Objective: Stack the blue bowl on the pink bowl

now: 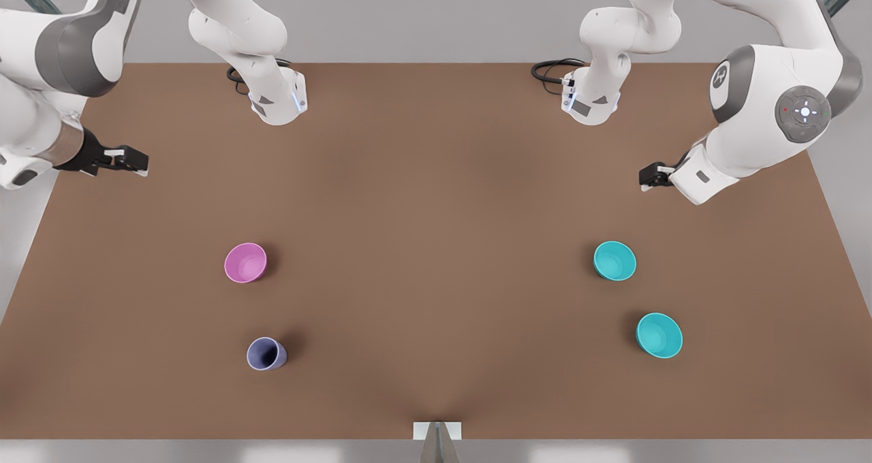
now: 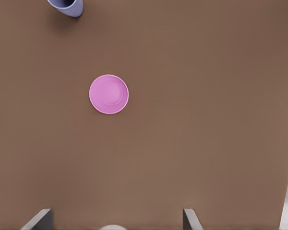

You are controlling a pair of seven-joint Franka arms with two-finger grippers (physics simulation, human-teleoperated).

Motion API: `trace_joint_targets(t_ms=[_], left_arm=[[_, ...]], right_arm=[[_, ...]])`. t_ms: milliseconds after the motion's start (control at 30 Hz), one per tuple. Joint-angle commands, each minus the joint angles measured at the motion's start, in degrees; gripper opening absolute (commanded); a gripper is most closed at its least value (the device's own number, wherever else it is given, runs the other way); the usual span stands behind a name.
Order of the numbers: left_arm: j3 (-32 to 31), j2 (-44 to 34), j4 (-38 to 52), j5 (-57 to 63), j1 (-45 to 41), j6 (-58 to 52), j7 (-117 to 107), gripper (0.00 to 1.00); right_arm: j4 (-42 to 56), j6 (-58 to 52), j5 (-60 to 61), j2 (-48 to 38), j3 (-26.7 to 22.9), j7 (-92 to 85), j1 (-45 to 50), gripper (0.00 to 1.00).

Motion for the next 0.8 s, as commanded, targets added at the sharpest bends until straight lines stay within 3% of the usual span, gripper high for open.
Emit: trace_joint_targets(t_ms=[0,67,200,300,467,567,667,767], left_arm=[[0.0,-0.1,0.0,0.0,0.3,-0.5,0.0,1.0],[0.0,-0.1,0.0,0.0,0.3,-0.5,0.0,1.0],[0.0,0.0,0.0,0.0,0.3,-0.8,0.0,1.0],[0.0,0.1,0.0,0.0,0.3,-0.7,0.0,1.0],[0.0,0.2,-0.2,0.0,0.3,-0.8,0.1,1.0],[0.0,0.4,-0.3,0.0,0.4,-1.2,0.1,1.0],[0.0,0.4,-0.3,0.1,0.3,-3.0,0.1,1.0],[0.1,0.0,-0.2,0.3,0.4,-3.1,0.1,1.0]], right_arm=[[-0.1,-0.2,-0.2,0.1,0.0,-0.3,0.0,1.0],[-0.7,0.0,-0.3,0.6,-0.1,-0.5,0.0,1.0],[-3.2,4.8,-2.6,12.6,-0.1,4.9,0.1,1.0],[-12.2,19.4,-1.0,14.3,-0.2,9.9,-1.0,1.0],[-12.3,29.6,10.9,24.6,-0.3,12.4,-5.2,1.0],[-14.6,36.9,10.9,26.2,-0.4,10.8,-6.5,1.0],[-26.1,50.0,10.9,22.8,-0.2,10.8,-7.5,1.0],[-29.2,52.7,11.0,22.4,-0.2,10.8,-7.8,1.0]])
